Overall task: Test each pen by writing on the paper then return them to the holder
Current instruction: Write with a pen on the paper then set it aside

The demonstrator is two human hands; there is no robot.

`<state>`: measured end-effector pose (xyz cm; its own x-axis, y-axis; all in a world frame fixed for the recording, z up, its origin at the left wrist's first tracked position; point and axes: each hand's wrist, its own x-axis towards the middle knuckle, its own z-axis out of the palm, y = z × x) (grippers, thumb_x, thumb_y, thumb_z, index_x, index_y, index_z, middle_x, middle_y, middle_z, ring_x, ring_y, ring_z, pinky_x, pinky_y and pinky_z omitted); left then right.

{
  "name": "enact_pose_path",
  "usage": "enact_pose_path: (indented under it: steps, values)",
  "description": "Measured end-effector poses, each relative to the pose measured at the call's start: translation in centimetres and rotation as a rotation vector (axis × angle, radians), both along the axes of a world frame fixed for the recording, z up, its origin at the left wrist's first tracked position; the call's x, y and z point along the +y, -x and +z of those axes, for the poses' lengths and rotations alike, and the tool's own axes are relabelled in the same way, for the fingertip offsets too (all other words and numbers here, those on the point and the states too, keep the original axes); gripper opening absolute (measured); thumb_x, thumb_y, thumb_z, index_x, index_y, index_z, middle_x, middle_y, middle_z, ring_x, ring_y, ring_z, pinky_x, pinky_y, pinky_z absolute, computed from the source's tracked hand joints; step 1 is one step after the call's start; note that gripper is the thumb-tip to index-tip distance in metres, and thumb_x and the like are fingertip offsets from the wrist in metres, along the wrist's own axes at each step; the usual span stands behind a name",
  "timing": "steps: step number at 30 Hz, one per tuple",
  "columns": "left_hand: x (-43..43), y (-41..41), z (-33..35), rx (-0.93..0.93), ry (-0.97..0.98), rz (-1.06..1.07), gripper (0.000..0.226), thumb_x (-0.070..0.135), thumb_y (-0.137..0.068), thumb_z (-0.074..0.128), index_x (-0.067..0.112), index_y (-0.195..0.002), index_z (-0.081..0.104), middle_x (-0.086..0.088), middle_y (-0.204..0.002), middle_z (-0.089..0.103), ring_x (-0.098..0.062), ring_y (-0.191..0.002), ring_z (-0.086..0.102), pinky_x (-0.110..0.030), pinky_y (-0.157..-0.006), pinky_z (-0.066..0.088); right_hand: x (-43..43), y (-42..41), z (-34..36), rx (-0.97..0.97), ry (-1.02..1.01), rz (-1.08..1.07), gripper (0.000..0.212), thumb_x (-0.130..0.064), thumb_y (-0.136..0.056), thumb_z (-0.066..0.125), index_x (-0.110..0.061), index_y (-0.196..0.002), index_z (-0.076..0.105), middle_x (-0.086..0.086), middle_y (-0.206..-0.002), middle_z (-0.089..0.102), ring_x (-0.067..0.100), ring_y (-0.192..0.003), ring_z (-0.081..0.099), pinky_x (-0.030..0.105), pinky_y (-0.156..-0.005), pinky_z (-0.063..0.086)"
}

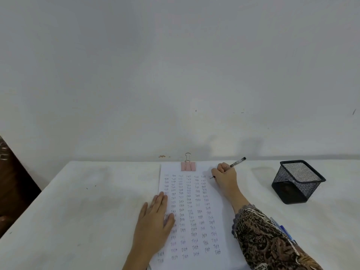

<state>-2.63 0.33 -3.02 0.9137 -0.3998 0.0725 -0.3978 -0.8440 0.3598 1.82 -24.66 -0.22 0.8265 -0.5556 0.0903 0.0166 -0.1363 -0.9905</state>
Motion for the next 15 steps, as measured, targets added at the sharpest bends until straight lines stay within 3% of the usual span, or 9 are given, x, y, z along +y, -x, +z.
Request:
enact_pose_path:
  steps: [6, 15]
  values:
    - [-0.02, 0.1, 0.22, 0.015, 0.013, -0.003, 0.091, 0.062, -0.063, -0.013, 0.026, -0.146, -0.007, 0.02, -0.144, -0.019, 0.008, -0.133, -0.015, -0.021, -0.111, -0.014, 0.63, 0.08, 0.24, 0.008, 0.049, 0.069, 0.04, 0.016, -0.072, 0.049, -0.014, -0.059, 0.026, 0.001, -0.059, 0.02, 0.011, -0.054, 0.019, 0.013, -0.045, 0.021]
    - [-0.02, 0.06, 0.12, 0.017, 0.012, -0.004, 0.089, 0.062, -0.064, -0.013, 0.027, -0.146, -0.007, 0.021, -0.144, -0.018, 0.008, -0.132, -0.016, -0.02, -0.111, -0.014, 0.61, 0.06, 0.3, 0.013, 0.055, 0.03, 0.045, 0.015, -0.071, 0.048, -0.017, -0.057, 0.02, 0.0, -0.057, 0.019, 0.011, -0.053, 0.018, 0.019, -0.051, 0.021]
